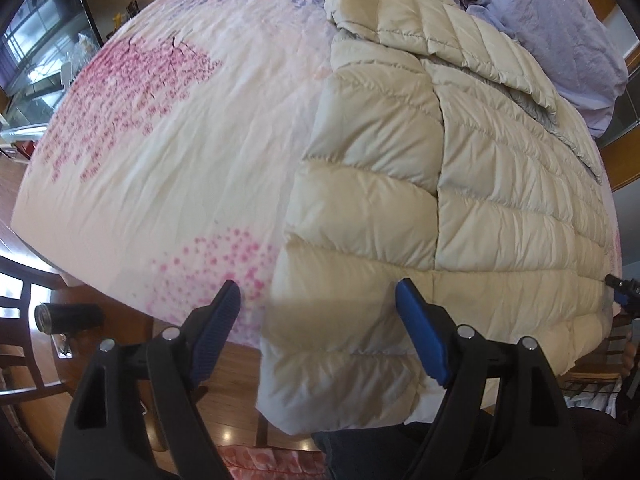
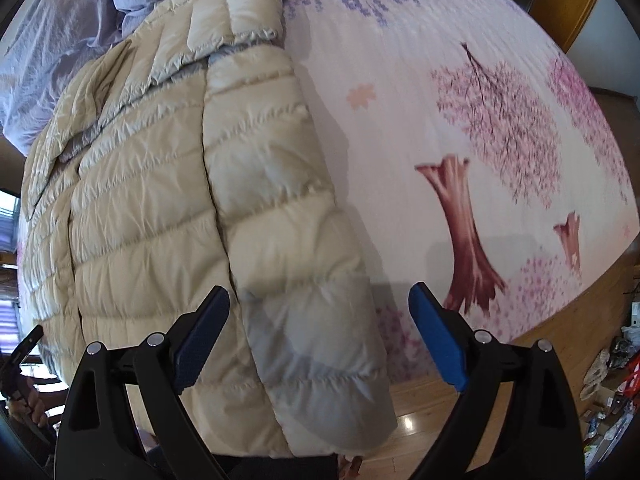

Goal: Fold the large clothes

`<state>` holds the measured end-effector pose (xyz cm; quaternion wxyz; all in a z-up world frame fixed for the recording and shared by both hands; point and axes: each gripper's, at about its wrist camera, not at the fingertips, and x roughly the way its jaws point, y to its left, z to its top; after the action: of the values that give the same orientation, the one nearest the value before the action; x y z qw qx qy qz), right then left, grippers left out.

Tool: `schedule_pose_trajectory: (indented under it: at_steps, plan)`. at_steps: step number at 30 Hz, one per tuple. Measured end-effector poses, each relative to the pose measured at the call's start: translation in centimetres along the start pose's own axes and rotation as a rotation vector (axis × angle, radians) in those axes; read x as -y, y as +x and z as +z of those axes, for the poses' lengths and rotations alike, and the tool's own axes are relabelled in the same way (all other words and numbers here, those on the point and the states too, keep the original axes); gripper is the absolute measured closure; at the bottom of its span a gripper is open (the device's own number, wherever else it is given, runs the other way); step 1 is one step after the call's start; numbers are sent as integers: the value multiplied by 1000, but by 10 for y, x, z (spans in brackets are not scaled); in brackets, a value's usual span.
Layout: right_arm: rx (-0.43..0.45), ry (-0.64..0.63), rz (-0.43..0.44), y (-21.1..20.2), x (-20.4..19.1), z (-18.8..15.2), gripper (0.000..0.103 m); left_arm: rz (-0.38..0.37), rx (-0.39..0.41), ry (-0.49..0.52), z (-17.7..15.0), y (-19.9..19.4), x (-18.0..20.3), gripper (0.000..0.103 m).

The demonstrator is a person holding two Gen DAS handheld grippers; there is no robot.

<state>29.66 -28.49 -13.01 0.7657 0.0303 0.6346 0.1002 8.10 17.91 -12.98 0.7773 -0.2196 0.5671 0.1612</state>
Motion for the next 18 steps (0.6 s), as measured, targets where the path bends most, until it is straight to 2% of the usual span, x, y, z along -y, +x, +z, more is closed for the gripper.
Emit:
schedule_pose_trajectory:
  at_steps: [7,10,15,18]
  plan:
    - [-61,-44,84,3,10,-21,10,-25,1,-6,-15,-1,5,24]
    - [-76,-73,131,0,14,-33,11,-49,-1,-16,-17,-3,3,29]
    - [-95,-105,209,-5,19,-50,25,-103,-12,-21,-32,-10,-5,42]
    - [-98,-84,249,-8,27,-53,44,-130,-22,-17,-40,-12,-3,53]
